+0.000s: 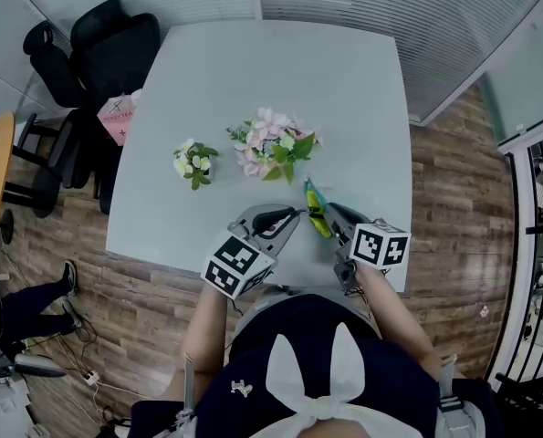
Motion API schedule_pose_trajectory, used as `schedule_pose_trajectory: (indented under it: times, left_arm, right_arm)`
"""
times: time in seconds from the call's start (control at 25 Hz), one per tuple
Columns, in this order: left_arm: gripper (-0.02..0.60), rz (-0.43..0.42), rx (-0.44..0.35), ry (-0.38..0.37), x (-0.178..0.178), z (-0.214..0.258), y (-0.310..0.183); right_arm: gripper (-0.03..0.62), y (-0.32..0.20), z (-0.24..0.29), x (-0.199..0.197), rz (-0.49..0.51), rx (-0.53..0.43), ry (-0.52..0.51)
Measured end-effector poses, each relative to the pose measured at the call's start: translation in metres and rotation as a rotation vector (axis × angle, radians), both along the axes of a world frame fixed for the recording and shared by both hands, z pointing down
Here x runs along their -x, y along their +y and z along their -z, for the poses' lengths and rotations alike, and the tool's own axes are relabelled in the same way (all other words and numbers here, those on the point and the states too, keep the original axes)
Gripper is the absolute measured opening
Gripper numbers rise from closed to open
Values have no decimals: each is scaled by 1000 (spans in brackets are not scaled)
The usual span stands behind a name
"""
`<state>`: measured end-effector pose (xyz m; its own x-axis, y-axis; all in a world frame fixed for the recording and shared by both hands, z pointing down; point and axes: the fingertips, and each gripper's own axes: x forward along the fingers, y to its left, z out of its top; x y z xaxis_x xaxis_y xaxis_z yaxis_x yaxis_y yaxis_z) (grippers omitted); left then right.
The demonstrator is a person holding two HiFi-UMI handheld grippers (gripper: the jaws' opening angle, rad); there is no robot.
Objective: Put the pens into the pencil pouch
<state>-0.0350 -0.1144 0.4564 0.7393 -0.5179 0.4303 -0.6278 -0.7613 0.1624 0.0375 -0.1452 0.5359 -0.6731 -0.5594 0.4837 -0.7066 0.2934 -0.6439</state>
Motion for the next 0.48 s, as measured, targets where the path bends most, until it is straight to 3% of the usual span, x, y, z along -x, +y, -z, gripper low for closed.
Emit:
schedule_pose_trajectory:
  times: [0.48]
  left_arm:
    - [52,-24,22,-32,-15,-17,-7]
  right_arm:
    - [43,0,1,0,5,0,-9]
